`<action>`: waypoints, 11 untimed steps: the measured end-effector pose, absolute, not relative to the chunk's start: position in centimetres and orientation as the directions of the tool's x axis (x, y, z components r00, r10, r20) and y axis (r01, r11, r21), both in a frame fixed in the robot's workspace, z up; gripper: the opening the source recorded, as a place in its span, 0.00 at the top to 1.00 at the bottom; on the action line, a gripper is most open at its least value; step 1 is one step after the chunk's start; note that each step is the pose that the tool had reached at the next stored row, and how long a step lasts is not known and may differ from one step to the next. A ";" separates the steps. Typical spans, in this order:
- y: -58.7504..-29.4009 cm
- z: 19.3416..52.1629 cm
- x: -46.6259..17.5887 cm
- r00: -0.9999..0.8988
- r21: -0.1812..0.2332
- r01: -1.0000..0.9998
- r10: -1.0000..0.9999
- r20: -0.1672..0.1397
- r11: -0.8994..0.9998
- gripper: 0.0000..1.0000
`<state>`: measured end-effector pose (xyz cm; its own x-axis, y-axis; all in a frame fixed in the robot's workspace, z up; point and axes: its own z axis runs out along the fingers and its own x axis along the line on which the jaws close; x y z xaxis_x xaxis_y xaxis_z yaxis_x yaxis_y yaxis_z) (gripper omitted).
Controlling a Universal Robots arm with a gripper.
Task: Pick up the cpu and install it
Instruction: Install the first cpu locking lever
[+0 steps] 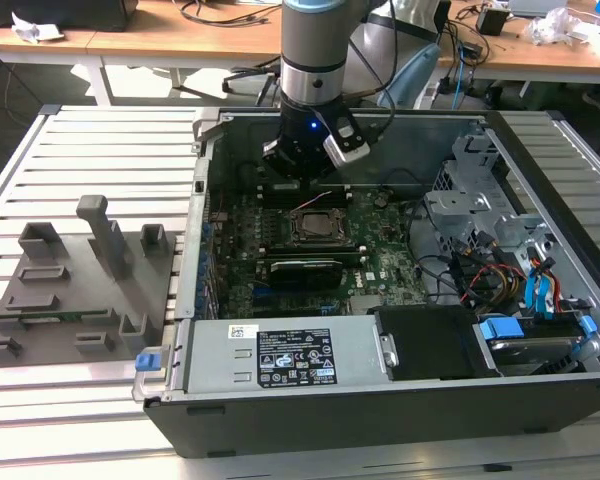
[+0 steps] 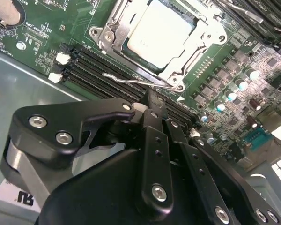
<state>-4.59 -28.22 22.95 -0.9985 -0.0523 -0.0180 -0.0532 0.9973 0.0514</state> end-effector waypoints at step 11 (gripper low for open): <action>-28.2 21.9 -4.3 -0.998 0.051 -0.053 -0.052 -0.018 0.997 0.89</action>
<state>-4.26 -28.22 21.94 -0.9985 -0.0523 -0.0180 -0.0531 0.9973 0.0510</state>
